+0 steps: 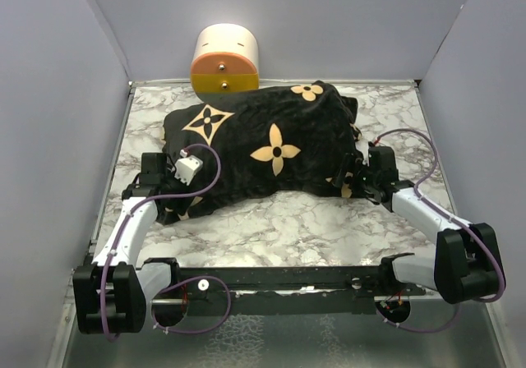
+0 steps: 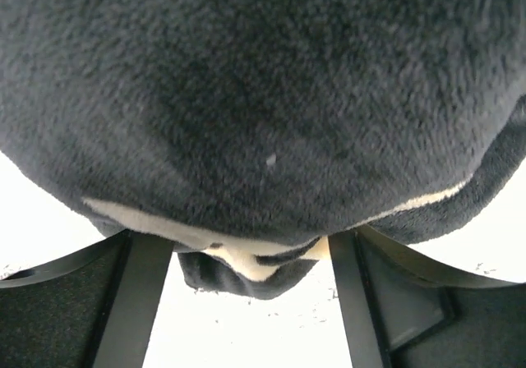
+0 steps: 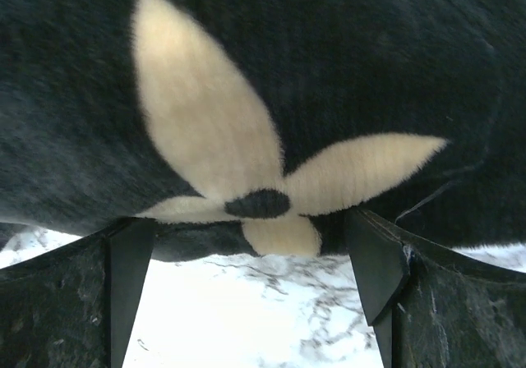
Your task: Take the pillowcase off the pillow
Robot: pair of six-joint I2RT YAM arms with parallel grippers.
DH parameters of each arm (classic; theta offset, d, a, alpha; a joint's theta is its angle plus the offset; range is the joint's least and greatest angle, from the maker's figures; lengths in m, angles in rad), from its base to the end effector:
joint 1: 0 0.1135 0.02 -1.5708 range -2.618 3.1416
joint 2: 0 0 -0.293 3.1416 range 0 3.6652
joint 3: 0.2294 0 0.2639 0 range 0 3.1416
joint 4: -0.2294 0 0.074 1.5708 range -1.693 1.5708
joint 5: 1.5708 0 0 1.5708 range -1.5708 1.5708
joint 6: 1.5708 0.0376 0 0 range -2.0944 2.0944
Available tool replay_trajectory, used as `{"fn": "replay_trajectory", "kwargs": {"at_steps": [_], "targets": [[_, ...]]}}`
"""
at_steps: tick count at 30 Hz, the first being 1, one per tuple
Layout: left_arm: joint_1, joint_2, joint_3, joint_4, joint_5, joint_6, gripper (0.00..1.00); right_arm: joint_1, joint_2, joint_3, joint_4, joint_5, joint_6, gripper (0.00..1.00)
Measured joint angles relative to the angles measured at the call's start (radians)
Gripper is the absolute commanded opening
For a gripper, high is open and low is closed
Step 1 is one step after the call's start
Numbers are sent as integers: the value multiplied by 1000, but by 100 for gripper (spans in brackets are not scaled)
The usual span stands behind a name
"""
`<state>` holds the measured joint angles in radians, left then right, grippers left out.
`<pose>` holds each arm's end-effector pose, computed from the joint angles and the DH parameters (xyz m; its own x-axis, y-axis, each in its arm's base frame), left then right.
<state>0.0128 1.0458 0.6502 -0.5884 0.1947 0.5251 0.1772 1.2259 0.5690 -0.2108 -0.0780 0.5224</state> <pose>0.1949 -0.0048 0.2310 -0.6731 0.4833 -0.5599 0.4992 0.8554 0.1382 0.2290 0.0440 0.1948 -0.7632 0.3687 -0.5307 0.1794 0.9099 0.3741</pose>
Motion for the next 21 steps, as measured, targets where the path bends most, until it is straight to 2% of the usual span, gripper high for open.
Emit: {"fn": "replay_trajectory", "kwargs": {"at_steps": [2,5,7,9,10,11,12,17,21], "targets": [[0,13,-10,30,0,-10,56,14,20,0,47,-13,-1,84],[0,29,-11,72,2,-32,24,46,44,0,112,-30,-3,68],[0,43,-11,95,3,-45,9,61,61,0,144,-43,-4,53],[0,53,-11,110,2,-56,0,69,69,-1,166,-52,-3,34],[0,54,-11,112,2,-58,0,72,67,-4,174,-55,-3,24],[0,52,-11,111,2,-63,0,73,59,-8,180,-56,-4,9],[0,47,-9,108,2,-66,0,72,49,-13,182,-57,-4,2],[0,-32,42,52,2,-74,0,77,-84,-27,153,-43,2,1],[0,-94,165,-17,3,-90,0,77,-219,-19,96,-21,9,1]]}}
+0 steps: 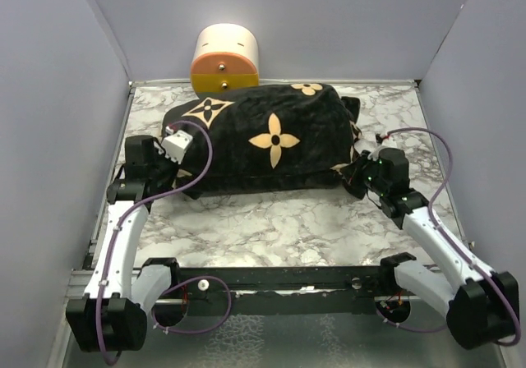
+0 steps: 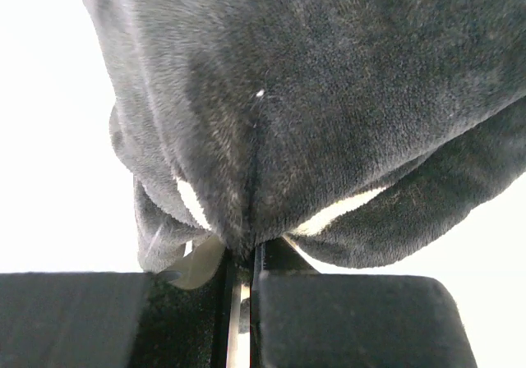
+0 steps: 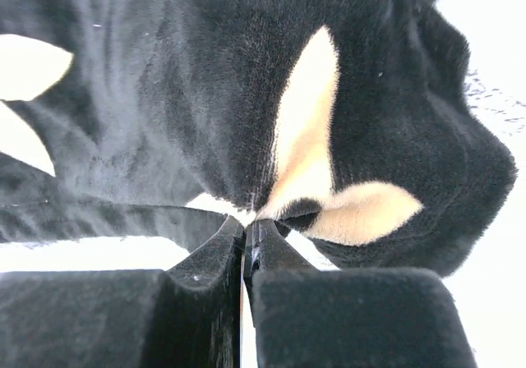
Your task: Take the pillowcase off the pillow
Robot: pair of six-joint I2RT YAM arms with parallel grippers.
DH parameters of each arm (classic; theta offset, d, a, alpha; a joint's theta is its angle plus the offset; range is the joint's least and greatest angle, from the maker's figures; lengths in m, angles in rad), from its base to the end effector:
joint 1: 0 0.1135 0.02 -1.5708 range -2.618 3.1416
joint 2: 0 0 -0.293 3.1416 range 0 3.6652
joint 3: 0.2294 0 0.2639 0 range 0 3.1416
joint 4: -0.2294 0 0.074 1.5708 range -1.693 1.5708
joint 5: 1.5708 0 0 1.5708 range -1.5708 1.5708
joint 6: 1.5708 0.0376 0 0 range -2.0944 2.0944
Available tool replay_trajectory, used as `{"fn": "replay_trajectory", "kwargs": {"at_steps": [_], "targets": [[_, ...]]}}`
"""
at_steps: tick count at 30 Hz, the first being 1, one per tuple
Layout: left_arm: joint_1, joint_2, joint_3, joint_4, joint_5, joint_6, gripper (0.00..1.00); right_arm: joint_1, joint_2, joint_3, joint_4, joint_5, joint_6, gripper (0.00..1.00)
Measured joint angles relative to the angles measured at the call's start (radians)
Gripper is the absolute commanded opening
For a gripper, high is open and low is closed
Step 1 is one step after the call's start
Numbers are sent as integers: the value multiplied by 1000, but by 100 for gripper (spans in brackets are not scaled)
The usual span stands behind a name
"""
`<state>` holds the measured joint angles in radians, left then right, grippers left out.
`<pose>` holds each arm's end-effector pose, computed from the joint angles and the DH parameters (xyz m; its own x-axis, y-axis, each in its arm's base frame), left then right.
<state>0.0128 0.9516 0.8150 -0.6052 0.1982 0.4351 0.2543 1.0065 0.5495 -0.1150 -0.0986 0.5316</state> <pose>0.1945 -0.0049 0.3017 -0.5567 0.4062 -0.7246 0.4050 0.8943 0.1901 0.2063 0.0574 0.2412 -0.6191 0.3603 -0.6978 -0.0193 0.8813 0.4722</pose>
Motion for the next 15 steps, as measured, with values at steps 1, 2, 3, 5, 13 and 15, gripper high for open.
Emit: {"fn": "replay_trajectory", "kwargs": {"at_steps": [1,2,3,5,13,15], "targets": [[0,-11,35,-18,2,-6,0,0,-43,3,-19,6,3,1],[0,-21,63,-31,4,-11,0,0,-90,10,-48,16,6,1],[0,-32,92,-45,7,-18,0,0,-129,19,-71,25,6,1],[0,-53,143,-80,13,-26,0,0,-198,55,-125,46,7,1],[0,-52,483,-277,43,-60,0,2,-364,361,-319,145,6,1],[-2,-37,600,-313,56,-68,0,2,-375,456,-357,166,6,1]]}}
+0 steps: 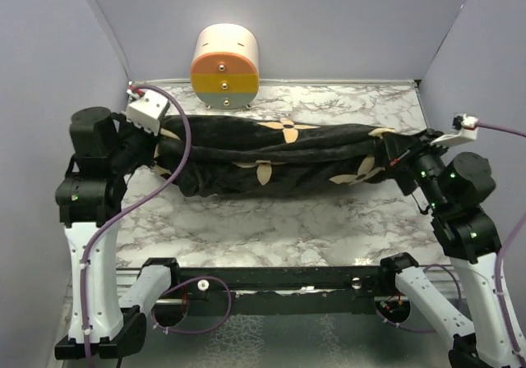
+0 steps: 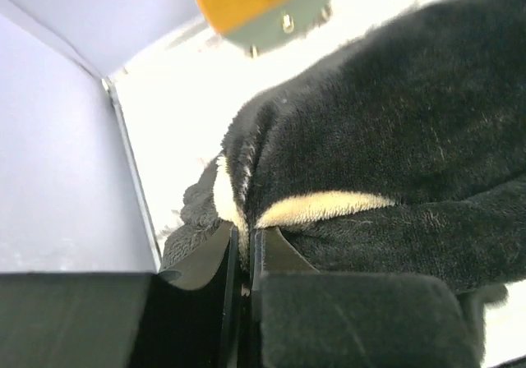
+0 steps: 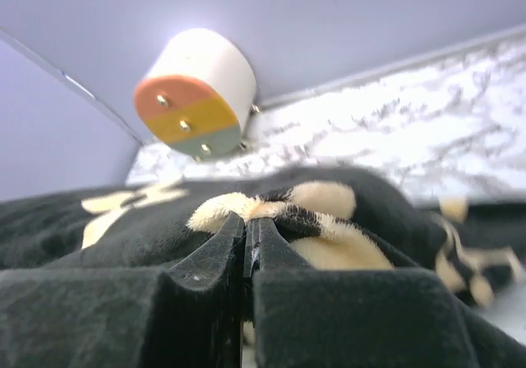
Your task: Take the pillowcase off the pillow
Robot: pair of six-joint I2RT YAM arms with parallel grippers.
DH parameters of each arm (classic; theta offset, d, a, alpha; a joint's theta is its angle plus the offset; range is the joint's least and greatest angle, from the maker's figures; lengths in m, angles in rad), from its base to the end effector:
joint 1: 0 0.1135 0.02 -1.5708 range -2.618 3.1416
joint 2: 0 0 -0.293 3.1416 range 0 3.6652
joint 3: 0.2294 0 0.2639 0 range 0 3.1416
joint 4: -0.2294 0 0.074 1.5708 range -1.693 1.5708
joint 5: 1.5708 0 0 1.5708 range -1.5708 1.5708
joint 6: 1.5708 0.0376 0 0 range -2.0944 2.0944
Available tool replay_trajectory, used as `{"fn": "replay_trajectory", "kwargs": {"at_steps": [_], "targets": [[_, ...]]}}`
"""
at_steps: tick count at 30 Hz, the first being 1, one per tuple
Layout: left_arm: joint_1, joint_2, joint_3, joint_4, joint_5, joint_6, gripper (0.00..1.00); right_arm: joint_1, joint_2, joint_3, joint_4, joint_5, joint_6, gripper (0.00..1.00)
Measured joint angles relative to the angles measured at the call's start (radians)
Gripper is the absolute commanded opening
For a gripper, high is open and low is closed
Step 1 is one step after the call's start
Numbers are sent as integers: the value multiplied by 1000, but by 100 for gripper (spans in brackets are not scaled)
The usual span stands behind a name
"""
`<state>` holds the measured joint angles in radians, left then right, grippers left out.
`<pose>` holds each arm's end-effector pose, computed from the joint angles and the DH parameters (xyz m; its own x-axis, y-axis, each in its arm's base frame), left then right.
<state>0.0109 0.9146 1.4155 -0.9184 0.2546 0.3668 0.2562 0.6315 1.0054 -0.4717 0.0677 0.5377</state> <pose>0.1388 -0.0080 0.4769 -0.2997 0.3438 -0.8899 0.3505 0.9073 0.2325 0.1088 0.0259 0.4253 -0.1773 0.4818 -0.8582 -0.1128 0.8563 0.5040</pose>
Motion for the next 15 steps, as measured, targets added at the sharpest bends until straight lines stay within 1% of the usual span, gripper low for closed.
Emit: {"fn": "replay_trajectory", "kwargs": {"at_steps": [2,3,4,5,8,11,13,15], "targets": [[0,23,137,-41,26,-17,0,0,0,74,-20,13,0,1],[0,23,137,-41,26,-17,0,0,2,126,-40,22,-1,1],[0,35,226,-62,31,-21,0,0,3,154,-46,26,-1,1],[0,50,284,-87,40,-28,0,0,6,182,-56,29,-1,1],[0,85,384,-104,69,-52,0,0,38,267,-75,44,-2,1],[0,93,375,-90,89,-73,0,0,97,299,-70,63,-11,1],[0,97,295,-54,98,-85,0,0,144,296,-66,72,-17,1],[0,117,190,-24,97,-89,0,0,231,262,-39,78,-21,1]]}}
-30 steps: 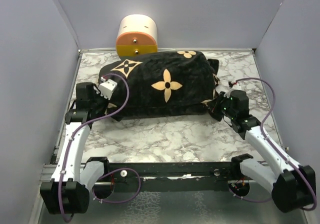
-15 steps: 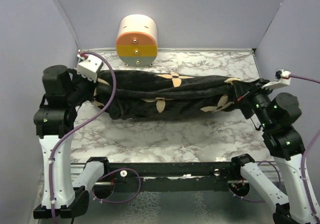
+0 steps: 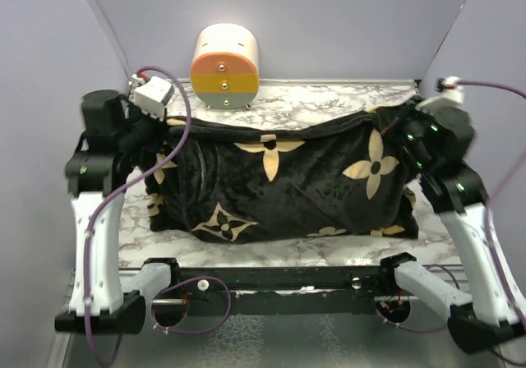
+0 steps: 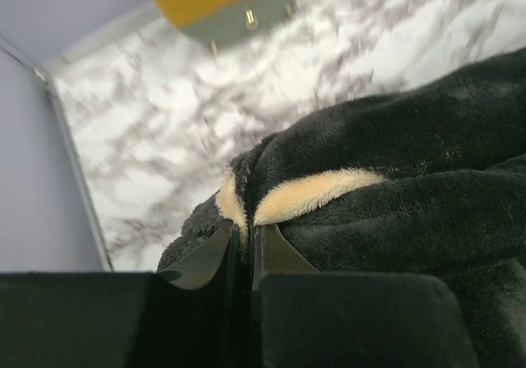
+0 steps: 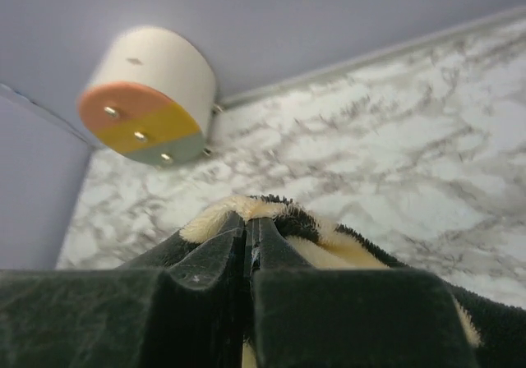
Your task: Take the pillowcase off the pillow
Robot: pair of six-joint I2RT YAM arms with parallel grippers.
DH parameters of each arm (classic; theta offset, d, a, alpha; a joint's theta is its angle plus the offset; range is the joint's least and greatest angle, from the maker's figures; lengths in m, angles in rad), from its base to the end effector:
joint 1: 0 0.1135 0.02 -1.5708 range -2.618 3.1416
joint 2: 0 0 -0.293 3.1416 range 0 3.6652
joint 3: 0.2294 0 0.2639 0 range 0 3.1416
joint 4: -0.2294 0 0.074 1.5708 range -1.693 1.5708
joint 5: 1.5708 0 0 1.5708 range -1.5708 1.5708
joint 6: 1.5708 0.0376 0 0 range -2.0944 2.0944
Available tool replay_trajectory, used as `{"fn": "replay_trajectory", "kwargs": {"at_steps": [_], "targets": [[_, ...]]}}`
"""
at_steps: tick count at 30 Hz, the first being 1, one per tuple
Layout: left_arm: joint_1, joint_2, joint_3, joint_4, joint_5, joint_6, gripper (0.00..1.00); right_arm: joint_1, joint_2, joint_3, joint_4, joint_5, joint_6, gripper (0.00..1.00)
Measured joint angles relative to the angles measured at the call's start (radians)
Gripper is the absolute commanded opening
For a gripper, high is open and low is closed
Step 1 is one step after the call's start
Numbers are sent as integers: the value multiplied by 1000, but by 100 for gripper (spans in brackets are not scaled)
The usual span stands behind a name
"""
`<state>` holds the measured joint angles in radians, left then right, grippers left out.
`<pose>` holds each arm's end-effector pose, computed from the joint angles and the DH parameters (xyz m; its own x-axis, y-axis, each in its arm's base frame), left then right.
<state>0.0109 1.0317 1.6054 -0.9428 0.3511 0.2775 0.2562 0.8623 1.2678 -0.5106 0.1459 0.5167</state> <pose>0.1549 -0.0112 0.5154 -0.2619 0.2544 -0.9310 0.3975 0.9075 0.1362 0.1488 0.0333 0.4808 -0.1430 0.4678 -0.8722 -0.0462 0.8771 0.4780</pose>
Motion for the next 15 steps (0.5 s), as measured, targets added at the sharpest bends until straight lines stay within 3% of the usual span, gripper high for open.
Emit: {"fn": "replay_trajectory", "kwargs": {"at_steps": [1,3,5,6,9,11,15], "targets": [[0,19,-59,23,-3,0,3,0,42,-19,13,0,-2,1],[-5,78,-174,75,-20,-2,27,0,179,-60,42,4,-6,10],[-12,167,-263,134,-61,-1,58,0,316,-63,75,8,-7,31],[-13,214,-291,174,-88,3,67,0,426,-52,97,13,-6,40],[-12,313,-289,265,-150,-10,84,0,653,32,115,23,-17,56],[-13,347,-229,286,-188,-8,87,-5,750,125,102,30,-24,66],[-14,354,-84,283,-220,7,92,-6,811,298,81,56,-51,75]]}}
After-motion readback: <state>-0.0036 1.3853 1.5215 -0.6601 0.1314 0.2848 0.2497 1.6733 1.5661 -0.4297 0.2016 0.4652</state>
